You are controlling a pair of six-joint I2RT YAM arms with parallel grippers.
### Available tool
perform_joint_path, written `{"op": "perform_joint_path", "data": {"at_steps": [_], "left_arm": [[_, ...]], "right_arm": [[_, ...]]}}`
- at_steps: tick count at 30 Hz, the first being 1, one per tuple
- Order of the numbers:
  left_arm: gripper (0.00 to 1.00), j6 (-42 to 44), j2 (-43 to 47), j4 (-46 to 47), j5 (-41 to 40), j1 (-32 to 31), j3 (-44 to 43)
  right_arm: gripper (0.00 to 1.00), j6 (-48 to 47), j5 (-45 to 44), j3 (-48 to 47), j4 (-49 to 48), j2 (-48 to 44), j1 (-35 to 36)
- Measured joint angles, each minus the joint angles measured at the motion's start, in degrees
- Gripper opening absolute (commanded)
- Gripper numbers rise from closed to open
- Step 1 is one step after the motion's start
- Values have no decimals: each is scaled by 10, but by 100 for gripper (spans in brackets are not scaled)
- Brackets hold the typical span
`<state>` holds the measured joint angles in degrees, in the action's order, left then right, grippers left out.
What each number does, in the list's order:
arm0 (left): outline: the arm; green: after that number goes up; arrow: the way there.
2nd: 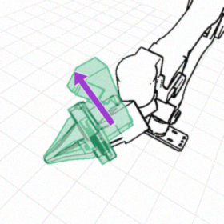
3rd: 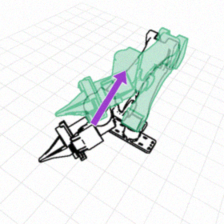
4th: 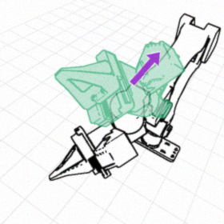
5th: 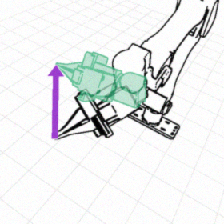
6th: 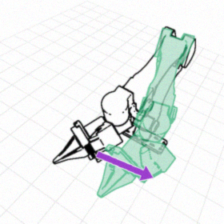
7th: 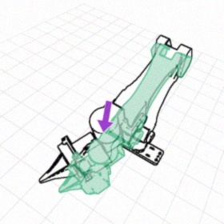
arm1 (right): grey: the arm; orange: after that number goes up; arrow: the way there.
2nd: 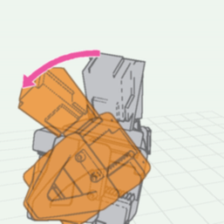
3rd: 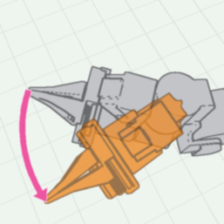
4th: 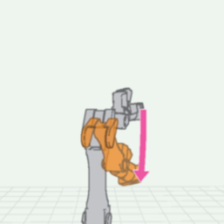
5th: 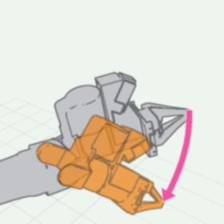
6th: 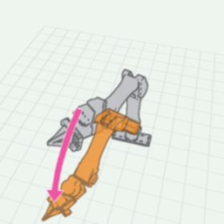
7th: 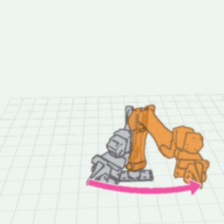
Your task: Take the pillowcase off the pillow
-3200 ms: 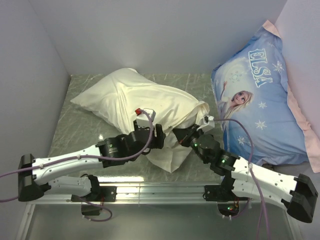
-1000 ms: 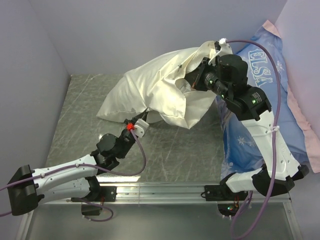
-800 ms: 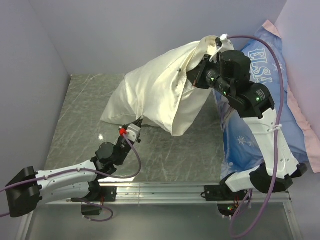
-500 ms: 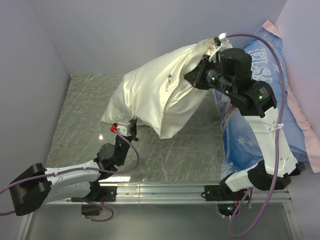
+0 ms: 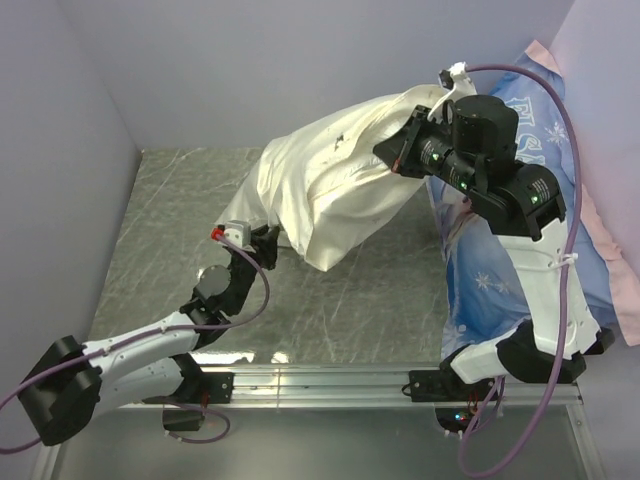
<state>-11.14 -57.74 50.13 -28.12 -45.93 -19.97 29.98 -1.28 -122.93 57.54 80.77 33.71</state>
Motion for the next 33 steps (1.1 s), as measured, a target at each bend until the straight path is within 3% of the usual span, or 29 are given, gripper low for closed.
{"op": "perform_joint_path", "data": {"at_steps": [2, 3, 4, 9, 13, 20, 25, 33], "left_arm": [[77, 1, 31, -58, 32, 3, 0], [90, -2, 53, -93, 51, 4, -1], [94, -3, 75, -121, 67, 5, -4], [94, -17, 187, -243, 128, 3, -59], [93, -28, 260, -282, 165, -1, -109], [88, -40, 243, -319, 197, -28, -223], [86, 2, 183, -336, 150, -111, -296], [87, 156, 73, -359, -51, -281, -380]], "right_arm": [[0, 0, -16, 9, -19, -5, 7], [0, 0, -26, 14, -28, -8, 12], [0, -1, -33, 17, -35, -9, 18], [0, -6, -62, 19, -52, -3, 35], [0, -10, -90, 17, -70, 12, 42], [0, -16, -144, -15, -89, 56, 71], [0, -24, -172, -60, -87, 97, 90], [0, -29, -194, -85, -86, 125, 98]]}}
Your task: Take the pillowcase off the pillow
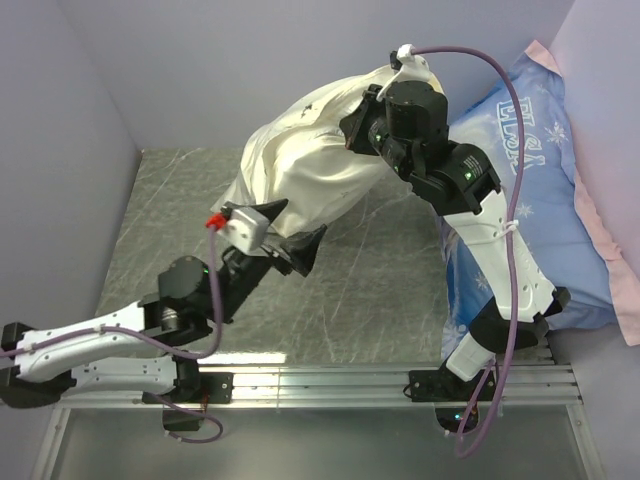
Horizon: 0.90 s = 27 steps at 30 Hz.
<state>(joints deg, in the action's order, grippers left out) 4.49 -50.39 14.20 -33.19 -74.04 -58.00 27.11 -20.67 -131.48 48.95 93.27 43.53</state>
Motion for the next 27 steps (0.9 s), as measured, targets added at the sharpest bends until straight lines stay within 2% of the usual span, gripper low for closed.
{"op": "perform_joint_path", "data": {"at_steps": [4, 7, 9, 11, 15, 16, 18, 23, 27], "left_arm": [[89, 73, -50, 10, -129, -54, 1], [89, 130, -88, 57, -229, -79, 11], [82, 166, -109, 107, -284, -85, 29], [72, 192, -116, 146, -313, -85, 52], [34, 215, -108, 205, -331, -84, 83], [16, 216, -102, 217, -329, -83, 89], [2, 213, -91, 226, -316, -81, 96], [1, 197, -80, 224, -278, -78, 126], [1, 153, -78, 202, -244, -67, 189]], "right_arm": [[0, 0, -7, -2, 2, 2, 5], [0, -2, -10, -5, 5, 2, 10], [0, -2, -12, -6, 7, 2, 15], [0, -4, -14, -6, 8, 2, 19], [0, -7, -18, -6, 9, 2, 24], [0, -9, -20, -6, 9, 2, 25], [0, -10, -21, -6, 9, 2, 25], [0, -11, -20, -34, 31, 10, 25], [0, -13, -18, -42, 45, 12, 25]]}}
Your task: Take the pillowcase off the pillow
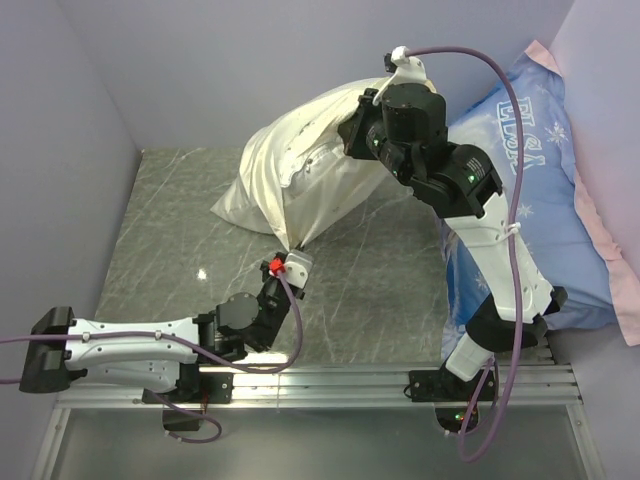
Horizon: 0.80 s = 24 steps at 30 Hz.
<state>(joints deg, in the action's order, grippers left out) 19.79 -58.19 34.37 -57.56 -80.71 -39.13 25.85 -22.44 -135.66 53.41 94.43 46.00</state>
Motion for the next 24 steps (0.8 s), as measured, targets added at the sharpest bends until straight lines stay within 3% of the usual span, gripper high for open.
{"op": "perform_joint_path", "data": {"at_steps": [9, 18, 23, 24], "left_arm": [[1, -158, 33, -54, 42, 89, 70], [1, -368, 56, -106, 128, 291, 87], [1, -419, 47, -162, 183, 353, 45], [7, -421, 43, -180, 189, 358, 29]], "right_arm": [[0, 0, 13, 0, 12, -2, 5], [0, 7, 49, 11, 42, -33, 8], [0, 26, 75, 142, -1, -113, 9], [0, 30, 78, 179, -17, -135, 9]]}}
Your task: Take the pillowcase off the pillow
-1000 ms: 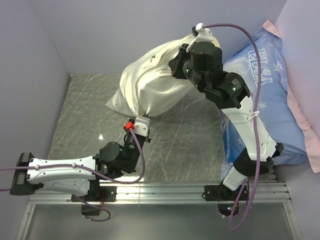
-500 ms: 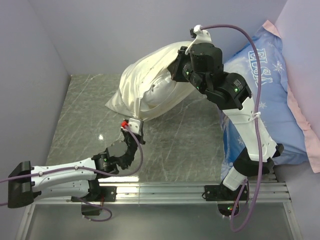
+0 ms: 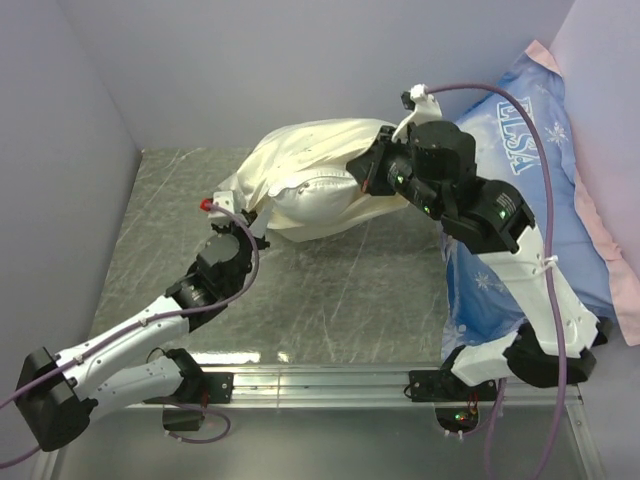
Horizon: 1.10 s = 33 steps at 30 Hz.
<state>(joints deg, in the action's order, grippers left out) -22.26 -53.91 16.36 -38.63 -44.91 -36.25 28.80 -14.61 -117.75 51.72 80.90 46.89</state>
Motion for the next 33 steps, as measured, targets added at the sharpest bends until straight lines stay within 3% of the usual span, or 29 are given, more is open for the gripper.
{"op": "perform_joint_path", "data": {"at_steps": [2, 3, 5, 8, 11, 14, 22, 27, 33], "left_arm": [[17, -2, -9, -29, 8, 6, -29], [38, -7, -13, -47, 12, 10, -44], [62, -12, -21, -86, 28, 19, -76], [74, -20, -9, -125, 45, 28, -97], [77, -24, 28, -162, 59, 30, -99], [94, -14, 75, -212, 68, 30, -118], [99, 99, 184, -232, 141, 31, -222], [99, 188, 146, -218, 248, 31, -325], [99, 297, 80, -210, 382, 5, -350]], "right_arm": [[0, 6, 4, 59, -33, -33, 2], [0, 9, 6, 85, -50, -46, 2], [0, 14, 10, 127, -81, -64, 2], [0, 18, 10, 160, -110, -75, 2], [0, 18, 10, 162, -122, -71, 2], [0, 16, 10, 143, -121, -56, 2], [0, 11, 10, 90, -116, -13, 3], [0, 9, 12, 73, -113, 1, 3], [0, 9, 17, 71, -109, 3, 4]]}}
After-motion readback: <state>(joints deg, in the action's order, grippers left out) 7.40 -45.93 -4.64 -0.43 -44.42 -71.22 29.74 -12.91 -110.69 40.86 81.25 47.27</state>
